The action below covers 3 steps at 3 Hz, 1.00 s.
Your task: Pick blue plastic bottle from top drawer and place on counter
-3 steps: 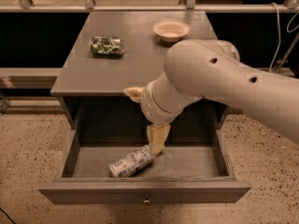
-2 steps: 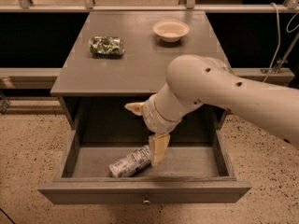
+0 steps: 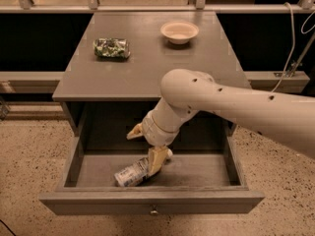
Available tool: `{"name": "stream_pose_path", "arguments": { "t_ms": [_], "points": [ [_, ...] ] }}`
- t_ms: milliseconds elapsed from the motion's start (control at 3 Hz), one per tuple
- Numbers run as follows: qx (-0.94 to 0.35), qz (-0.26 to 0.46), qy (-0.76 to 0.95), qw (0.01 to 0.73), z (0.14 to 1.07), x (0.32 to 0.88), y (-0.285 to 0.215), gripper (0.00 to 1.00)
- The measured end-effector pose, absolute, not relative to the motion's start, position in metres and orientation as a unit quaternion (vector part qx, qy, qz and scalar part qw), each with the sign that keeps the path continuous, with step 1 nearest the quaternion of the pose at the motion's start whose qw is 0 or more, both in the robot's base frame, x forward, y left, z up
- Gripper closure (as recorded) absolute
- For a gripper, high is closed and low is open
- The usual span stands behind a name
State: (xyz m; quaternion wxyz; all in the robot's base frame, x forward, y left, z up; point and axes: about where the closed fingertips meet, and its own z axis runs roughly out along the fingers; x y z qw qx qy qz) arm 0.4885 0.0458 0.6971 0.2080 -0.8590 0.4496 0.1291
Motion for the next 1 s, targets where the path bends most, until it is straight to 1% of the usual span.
{"name": "stream_pose_path", "arguments": {
  "t_ms": [333,667,1000],
  "points": [
    [-0.883,0.122,0.432,0.139,0.656,0.485,0.05,0.17],
    [-0.894,0.104,0.426,0.091,0.618,0.474,0.035,0.19],
    [-0.893,0.087,0.435,0.078,0.602,0.471,0.025,0.41]
  ]
}}
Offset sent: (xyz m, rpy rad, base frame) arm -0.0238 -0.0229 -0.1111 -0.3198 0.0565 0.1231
